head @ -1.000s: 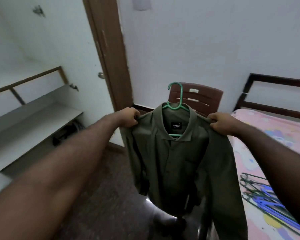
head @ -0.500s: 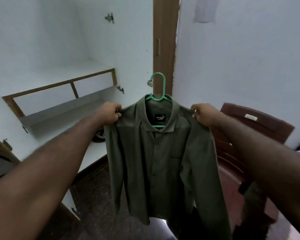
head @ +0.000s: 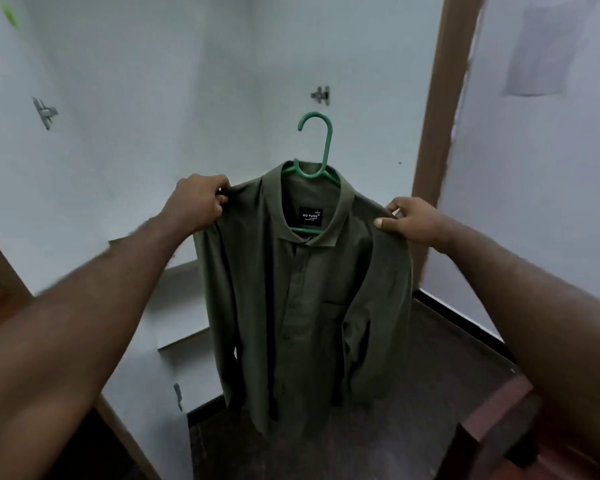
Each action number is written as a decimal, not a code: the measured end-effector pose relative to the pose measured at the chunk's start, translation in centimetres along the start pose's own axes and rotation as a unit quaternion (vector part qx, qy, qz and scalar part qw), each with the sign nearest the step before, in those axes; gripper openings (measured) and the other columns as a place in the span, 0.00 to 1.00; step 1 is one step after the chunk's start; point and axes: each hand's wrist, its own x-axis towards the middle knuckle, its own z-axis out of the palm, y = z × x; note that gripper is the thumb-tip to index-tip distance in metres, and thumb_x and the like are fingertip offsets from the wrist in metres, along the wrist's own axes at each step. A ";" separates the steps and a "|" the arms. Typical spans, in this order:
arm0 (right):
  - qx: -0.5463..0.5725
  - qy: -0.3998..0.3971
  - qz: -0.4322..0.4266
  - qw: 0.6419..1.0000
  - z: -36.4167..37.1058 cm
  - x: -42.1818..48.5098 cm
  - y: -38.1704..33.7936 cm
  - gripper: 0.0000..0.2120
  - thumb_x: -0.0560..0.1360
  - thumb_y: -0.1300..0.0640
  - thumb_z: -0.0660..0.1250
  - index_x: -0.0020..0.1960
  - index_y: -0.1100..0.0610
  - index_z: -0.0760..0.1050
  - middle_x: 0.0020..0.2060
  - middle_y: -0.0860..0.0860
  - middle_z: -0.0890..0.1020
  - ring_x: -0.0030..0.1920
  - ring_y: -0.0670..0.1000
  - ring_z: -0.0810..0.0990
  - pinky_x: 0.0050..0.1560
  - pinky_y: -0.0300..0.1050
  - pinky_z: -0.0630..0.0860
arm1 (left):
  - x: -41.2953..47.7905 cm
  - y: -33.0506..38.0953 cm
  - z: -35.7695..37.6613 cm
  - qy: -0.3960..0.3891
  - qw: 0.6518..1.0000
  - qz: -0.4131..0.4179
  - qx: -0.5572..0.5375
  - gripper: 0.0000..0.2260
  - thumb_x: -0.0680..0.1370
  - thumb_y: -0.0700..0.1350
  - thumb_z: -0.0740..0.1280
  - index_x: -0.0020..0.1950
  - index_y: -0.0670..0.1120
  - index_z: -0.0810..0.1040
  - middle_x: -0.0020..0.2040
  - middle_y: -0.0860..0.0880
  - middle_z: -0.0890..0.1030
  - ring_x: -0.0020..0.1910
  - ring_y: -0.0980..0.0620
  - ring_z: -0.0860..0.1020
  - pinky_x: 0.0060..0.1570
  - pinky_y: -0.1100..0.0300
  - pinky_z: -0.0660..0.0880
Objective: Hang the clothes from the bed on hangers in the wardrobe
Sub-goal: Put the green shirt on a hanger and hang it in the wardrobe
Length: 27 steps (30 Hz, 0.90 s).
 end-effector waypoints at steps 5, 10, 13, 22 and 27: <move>0.048 -0.064 0.010 0.997 2.7 10.9 1.3 0.08 0.73 0.62 0.74 0.46 0.57 0.76 0.36 0.54 0.78 0.37 0.53 0.77 0.37 0.46 0.75 | 6.2 -5.1 -0.3 0.049 0.997 -0.034 0.043 0.08 0.77 0.39 0.65 0.55 0.44 0.79 0.49 0.42 0.83 0.52 0.40 0.77 0.52 0.52 0.69; 0.023 0.032 -0.090 0.995 3.1 23.2 0.3 0.03 0.75 0.64 0.71 0.43 0.58 0.80 0.37 0.53 0.81 0.40 0.52 0.77 0.42 0.41 0.70 | 13.4 -8.7 -0.3 0.078 0.991 -0.084 0.071 0.07 0.77 0.39 0.66 0.54 0.44 0.79 0.50 0.43 0.83 0.52 0.40 0.78 0.51 0.53 0.69; -0.027 0.042 -0.131 0.990 2.3 30.8 -1.2 0.05 0.77 0.63 0.68 0.47 0.60 0.82 0.42 0.52 0.82 0.47 0.52 0.78 0.48 0.41 0.69 | 17.4 -10.0 -0.5 0.092 0.986 -0.102 0.091 0.07 0.77 0.39 0.66 0.54 0.45 0.79 0.50 0.44 0.83 0.52 0.40 0.78 0.51 0.53 0.69; -0.002 0.107 -0.187 0.977 4.6 47.1 -8.3 0.07 0.77 0.62 0.65 0.50 0.60 0.82 0.50 0.58 0.83 0.53 0.59 0.79 0.50 0.44 0.70 | 24.5 -14.2 -1.9 0.148 0.963 -0.169 0.147 0.07 0.77 0.41 0.67 0.54 0.45 0.79 0.52 0.44 0.83 0.54 0.41 0.78 0.52 0.53 0.68; 0.100 0.088 -0.328 0.935 8.3 49.9 -14.6 0.11 0.81 0.49 0.63 0.56 0.55 0.77 0.48 0.49 0.81 0.48 0.50 0.76 0.50 0.43 0.68 | 27.1 -16.5 -3.3 0.190 0.945 -0.180 0.195 0.06 0.77 0.41 0.66 0.53 0.45 0.79 0.51 0.43 0.83 0.54 0.39 0.77 0.53 0.51 0.68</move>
